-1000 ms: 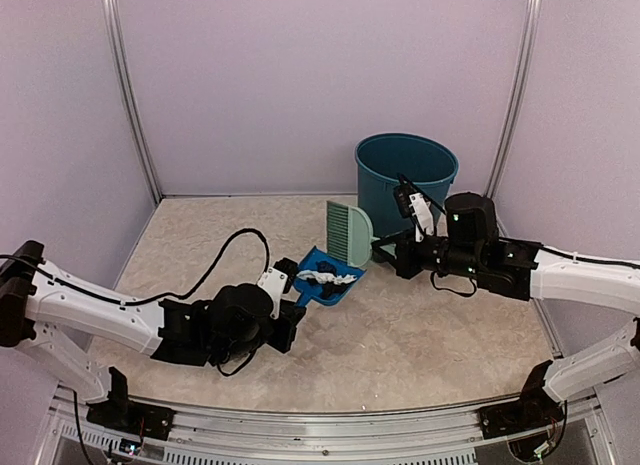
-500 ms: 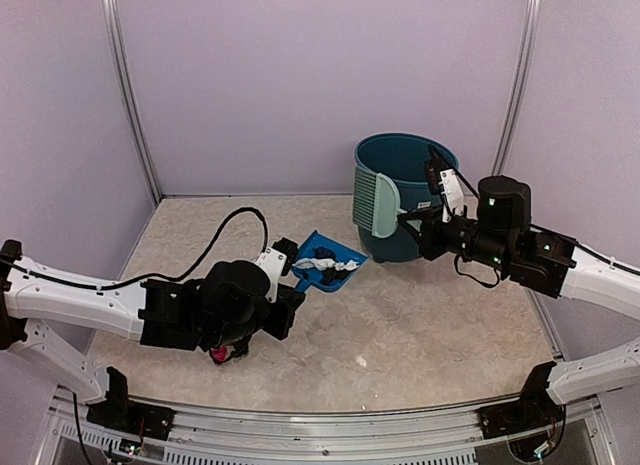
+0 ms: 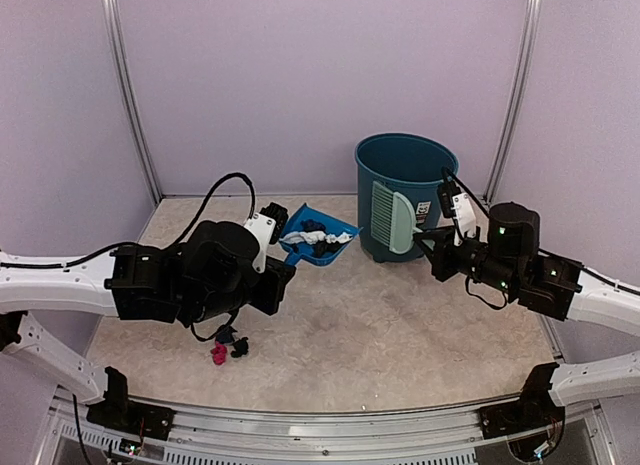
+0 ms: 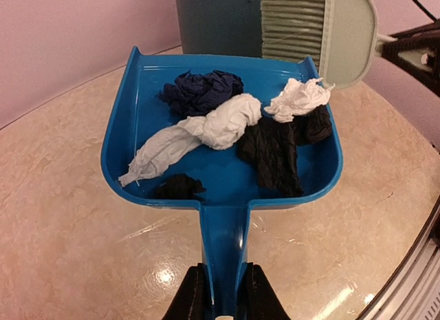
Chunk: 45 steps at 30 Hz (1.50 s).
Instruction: Sweep away the paper scraps from the table
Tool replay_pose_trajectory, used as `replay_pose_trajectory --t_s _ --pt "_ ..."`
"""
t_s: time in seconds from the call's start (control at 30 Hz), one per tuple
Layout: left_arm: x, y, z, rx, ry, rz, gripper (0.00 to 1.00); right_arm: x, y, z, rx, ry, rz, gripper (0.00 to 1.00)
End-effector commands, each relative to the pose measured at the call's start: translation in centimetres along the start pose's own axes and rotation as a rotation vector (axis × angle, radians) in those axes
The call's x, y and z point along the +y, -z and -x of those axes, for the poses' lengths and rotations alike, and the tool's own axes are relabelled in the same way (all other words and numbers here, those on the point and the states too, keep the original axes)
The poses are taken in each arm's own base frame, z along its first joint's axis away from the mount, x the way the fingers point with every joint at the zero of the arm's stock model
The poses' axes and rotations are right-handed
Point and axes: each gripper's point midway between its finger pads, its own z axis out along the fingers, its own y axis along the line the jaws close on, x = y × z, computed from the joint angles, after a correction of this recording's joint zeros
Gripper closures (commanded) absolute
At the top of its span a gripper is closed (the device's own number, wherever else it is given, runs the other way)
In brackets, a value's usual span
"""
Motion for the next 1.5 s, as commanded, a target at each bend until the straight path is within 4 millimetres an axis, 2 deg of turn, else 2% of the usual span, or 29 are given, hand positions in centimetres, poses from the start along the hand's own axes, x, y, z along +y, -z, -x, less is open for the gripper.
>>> replay_pose_trajectory --t_s 0.0,0.17,0.37,0.53,0.67,0.83,0.97,1.07,1.33,1.47 --pt "0.1 1.1 3.5 -0.035 0.003 0.030 1.00 0.5 0.4 -0.4 -0.040 0.001 0.036 1.00" --pt "-0.5 0.8 6.6 -0.060 -0.024 0.037 1.00 0.2 1.0 -2.1 -0.039 -0.020 0.040 1.00" --pt "-1.7 0.2 12.0 -0.106 -0.042 0.011 1.00 -0.2 1.5 -3.4 -0.035 -0.027 0.035 1.00" --pt "-1.9 -1.9 15.4 -0.120 -0.076 0.018 1.00 -0.6 2.2 -3.9 -0.036 -0.029 0.024 1.00" --pt "-0.5 -4.3 17.9 -0.133 -0.076 0.048 1.00 -0.8 2.7 -4.2 -0.050 -0.039 0.023 1.00" --pt "0.2 -6.8 20.9 -0.160 -0.098 0.032 1.00 -0.8 2.9 -4.4 -0.058 -0.040 0.029 1.00" --pt "0.5 -9.5 22.0 -0.156 -0.148 0.053 1.00 -0.5 2.9 -4.6 -0.054 -0.047 0.049 1.00" --pt "0.8 -10.8 22.9 -0.172 -0.177 0.062 1.00 -0.3 3.0 -4.8 -0.054 -0.051 0.061 1.00" --pt "1.7 -16.3 22.1 -0.181 -0.311 0.133 1.00 0.5 3.0 -5.7 -0.053 -0.065 0.115 1.00" --pt "1.5 -17.9 22.4 -0.218 -0.370 0.159 1.00 0.6 3.0 -6.1 -0.047 -0.065 0.127 1.00"
